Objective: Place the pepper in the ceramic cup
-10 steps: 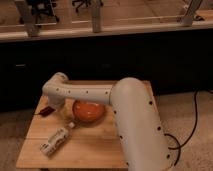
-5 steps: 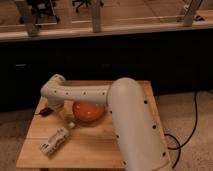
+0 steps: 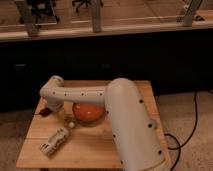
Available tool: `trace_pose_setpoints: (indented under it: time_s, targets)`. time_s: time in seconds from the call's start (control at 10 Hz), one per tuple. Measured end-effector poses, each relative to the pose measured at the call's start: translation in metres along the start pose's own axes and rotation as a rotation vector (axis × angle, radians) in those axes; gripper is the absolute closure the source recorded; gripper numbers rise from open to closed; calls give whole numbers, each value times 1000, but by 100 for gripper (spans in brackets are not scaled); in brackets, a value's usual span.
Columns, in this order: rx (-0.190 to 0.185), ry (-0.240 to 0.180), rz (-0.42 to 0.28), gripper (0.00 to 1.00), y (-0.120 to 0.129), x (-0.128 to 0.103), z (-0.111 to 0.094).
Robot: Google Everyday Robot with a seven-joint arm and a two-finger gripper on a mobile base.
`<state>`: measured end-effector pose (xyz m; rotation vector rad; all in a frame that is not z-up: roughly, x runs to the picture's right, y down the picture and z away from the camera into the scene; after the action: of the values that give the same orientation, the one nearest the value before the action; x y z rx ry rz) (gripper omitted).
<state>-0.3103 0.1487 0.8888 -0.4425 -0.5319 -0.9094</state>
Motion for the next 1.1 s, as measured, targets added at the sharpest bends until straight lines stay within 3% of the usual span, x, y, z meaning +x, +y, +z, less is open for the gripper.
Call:
trace_pose_setpoints:
  time_s: [0.7, 1.1]
  targets:
    - [36, -39, 80, 20, -3, 9, -16]
    - [69, -105, 138, 20, -10, 21, -16]
